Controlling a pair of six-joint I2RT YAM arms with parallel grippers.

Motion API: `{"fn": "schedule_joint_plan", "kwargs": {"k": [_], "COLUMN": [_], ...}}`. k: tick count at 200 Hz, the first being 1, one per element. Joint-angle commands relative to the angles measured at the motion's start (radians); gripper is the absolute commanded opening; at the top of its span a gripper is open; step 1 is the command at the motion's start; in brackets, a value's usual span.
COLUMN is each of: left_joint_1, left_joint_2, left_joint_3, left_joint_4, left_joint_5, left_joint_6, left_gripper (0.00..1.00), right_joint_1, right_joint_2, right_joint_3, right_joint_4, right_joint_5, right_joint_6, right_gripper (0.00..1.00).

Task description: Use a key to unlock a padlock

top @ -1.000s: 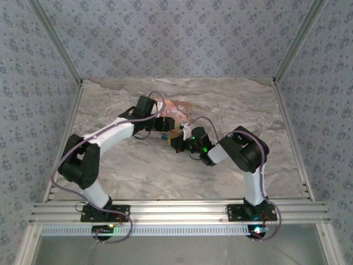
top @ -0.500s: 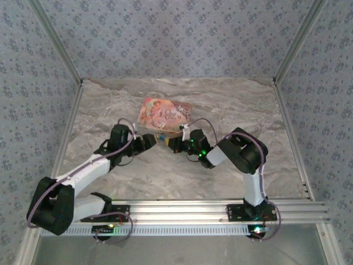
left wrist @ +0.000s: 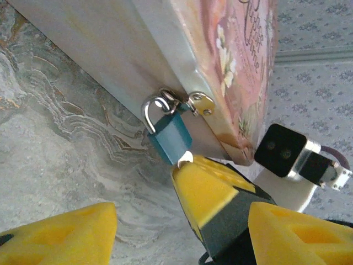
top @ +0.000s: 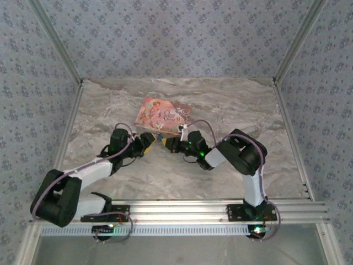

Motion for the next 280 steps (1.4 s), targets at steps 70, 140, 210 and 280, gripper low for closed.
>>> {"fn": "schedule_joint_plan", "kwargs": {"k": [70,140,210,280], "left_joint_1": [0.010,0.010,-0.022,-0.040], "left_joint_2": [0.222,0.303,0.344,0.340], "left_joint_3": [0.036,0.067,0.077,0.080], "left_joint_4": [0.267,0.353,0.376,0.352], "left_joint_5": [0.032,0.024,0.017,-0.012], "left_joint_6": [-0.153,-0.193,-0.214,-0.208], "left_gripper": [0.51,0.43,0.32,0.13], "right_joint_1": [0.020,0.020,0.021,0.021], "right_joint_2": [-0.006,-0.004,-0.004,-0.024], "right_joint_3": [0.016,0.023,0.032,0.008], "right_joint_4": [-0.082,-0.083,-0.056,-0.058], "right_joint_5": [-0.005,-0.013,-0.026,-0.008], "right_joint_6": [0.080,0.085,0.121,0.117], "right_gripper": [0.00,0.00,0.00,0.00]}}
